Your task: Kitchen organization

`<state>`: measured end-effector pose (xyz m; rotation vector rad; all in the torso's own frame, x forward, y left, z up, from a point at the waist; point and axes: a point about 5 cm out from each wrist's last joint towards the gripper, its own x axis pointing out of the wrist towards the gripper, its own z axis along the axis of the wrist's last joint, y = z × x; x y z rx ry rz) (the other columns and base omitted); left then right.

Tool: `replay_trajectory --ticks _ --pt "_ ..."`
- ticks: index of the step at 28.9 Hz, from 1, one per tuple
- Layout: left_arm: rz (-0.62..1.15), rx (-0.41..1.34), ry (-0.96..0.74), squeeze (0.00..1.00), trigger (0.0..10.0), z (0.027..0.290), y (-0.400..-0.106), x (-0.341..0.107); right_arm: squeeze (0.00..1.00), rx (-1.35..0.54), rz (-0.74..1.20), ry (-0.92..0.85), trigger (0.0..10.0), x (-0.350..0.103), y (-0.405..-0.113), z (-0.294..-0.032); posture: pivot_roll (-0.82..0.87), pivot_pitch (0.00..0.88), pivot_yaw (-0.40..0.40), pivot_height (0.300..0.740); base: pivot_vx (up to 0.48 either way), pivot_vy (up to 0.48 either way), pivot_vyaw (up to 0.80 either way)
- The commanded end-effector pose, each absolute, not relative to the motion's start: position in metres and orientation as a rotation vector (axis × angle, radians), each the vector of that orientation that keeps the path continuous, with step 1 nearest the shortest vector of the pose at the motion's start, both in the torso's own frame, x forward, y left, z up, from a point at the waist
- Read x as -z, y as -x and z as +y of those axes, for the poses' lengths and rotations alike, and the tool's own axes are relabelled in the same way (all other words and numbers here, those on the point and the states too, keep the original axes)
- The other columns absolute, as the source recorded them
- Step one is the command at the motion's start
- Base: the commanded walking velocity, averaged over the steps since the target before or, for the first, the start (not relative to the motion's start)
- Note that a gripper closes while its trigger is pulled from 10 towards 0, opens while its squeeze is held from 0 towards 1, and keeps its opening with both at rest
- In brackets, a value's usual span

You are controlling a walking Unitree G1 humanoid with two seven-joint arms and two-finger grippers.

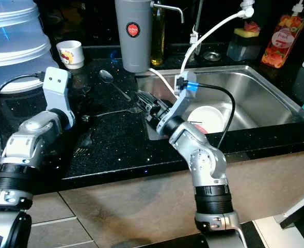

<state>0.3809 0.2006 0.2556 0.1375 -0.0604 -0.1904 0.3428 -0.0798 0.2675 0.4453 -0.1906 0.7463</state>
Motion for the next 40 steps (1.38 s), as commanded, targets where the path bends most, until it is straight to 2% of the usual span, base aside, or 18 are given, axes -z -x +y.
replay_trajectory --ticks 1,5,14,26,27,29,30,38,40 --pt "-0.065 0.15 -0.179 1.0 10.0 0.207 -0.384 -0.259 0.0 -0.71 -0.199 -0.336 10.0 -0.26 -0.344 -0.077 0.06 0.1 0.013 0.74 0.0 0.0 0.0" --pt "-0.035 0.111 -0.192 1.0 10.0 0.215 -0.386 -0.258 0.0 -0.613 -0.238 -0.218 10.0 -0.254 -0.347 -0.083 0.06 0.1 0.013 0.74 0.0 0.0 0.0" --pt "0.019 0.061 -0.112 1.0 10.0 0.216 -0.397 -0.252 0.0 -0.576 -0.254 -0.209 10.0 -0.247 -0.348 -0.087 0.05 0.093 0.009 0.74 0.0 0.0 0.0" --pt "0.061 0.109 -0.072 1.0 10.0 0.207 -0.409 -0.24 0.0 -0.553 -0.288 -0.2 10.0 -0.243 -0.346 -0.087 0.04 0.078 0.022 0.74 0.0 0.0 0.0" --pt "0.087 0.112 -0.095 0.49 10.0 0.207 -0.409 -0.235 0.0 -0.561 -0.286 -0.204 10.0 -0.242 -0.345 -0.086 0.04 0.074 0.023 0.74 0.0 0.0 0.0" --pt "0.093 0.114 -0.104 0.49 10.0 0.207 -0.409 -0.234 0.0 -0.564 -0.286 -0.205 10.0 -0.242 -0.345 -0.086 0.04 0.073 0.025 0.74 0.0 0.0 0.0" --pt "0.12 0.113 -0.112 0.0 10.0 0.207 -0.409 -0.23 0.0 -0.567 -0.286 -0.21 10.0 -0.241 -0.344 -0.085 0.04 0.073 0.025 0.74 0.0 0.0 0.0" --pt "0.209 0.124 -0.167 0.0 10.0 0.211 -0.409 -0.219 0.0 -0.573 -0.28 -0.26 10.0 -0.24 -0.344 -0.083 0.04 0.071 0.025 0.74 0.0 0.0 0.0" --pt "0.239 0.116 -0.168 0.0 0.0 0.214 -0.408 -0.216 0.0 -0.575 -0.277 -0.267 10.0 -0.24 -0.344 -0.084 0.05 0.07 0.025 0.74 0.0 0.0 0.0"
